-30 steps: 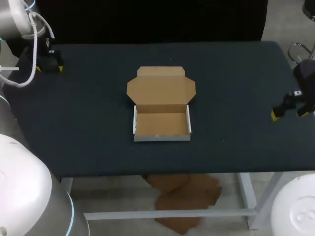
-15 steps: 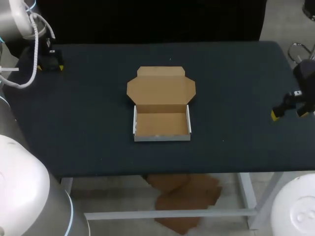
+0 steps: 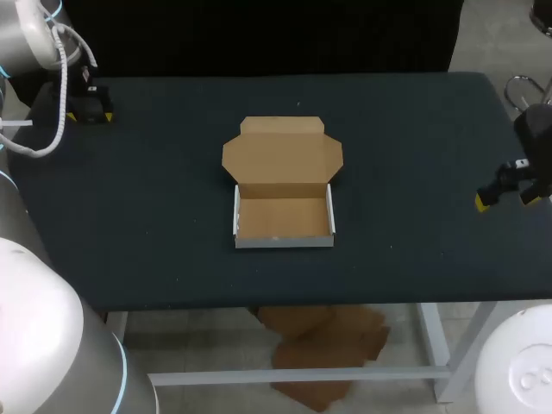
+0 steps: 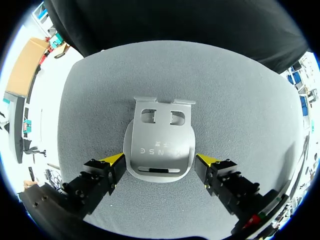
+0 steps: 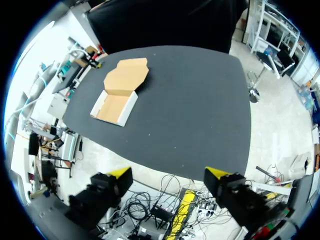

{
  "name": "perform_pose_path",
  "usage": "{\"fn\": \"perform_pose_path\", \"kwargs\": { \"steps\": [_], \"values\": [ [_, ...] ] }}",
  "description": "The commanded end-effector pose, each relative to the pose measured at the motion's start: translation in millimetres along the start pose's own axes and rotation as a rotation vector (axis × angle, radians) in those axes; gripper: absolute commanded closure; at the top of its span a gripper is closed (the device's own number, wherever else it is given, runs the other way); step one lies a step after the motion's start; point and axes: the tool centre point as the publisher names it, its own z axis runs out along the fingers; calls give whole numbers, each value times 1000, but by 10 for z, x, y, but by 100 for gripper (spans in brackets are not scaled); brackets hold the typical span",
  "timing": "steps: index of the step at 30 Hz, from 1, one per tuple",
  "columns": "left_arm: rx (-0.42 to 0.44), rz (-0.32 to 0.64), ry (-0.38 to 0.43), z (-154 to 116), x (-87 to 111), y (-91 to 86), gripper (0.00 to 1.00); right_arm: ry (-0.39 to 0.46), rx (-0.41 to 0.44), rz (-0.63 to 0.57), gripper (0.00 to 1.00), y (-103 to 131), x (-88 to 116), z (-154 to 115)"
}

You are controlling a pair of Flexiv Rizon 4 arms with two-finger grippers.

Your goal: Assemble the packaging by folding the flat box into shape, placing the metal phone stand inside, and closing the box properly

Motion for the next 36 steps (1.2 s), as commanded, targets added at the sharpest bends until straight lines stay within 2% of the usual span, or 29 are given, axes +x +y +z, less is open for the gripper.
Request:
{"fn": "perform_pose_path", "kwargs": {
  "steps": [1,36],
  "values": [
    [-185,1,5,53,-29,-105,7,0,5,0,0,0,2,-25],
    [-187,8,-3,113,-26,-223,15,0,5,0,0,0,2,-25]
  ]
}}
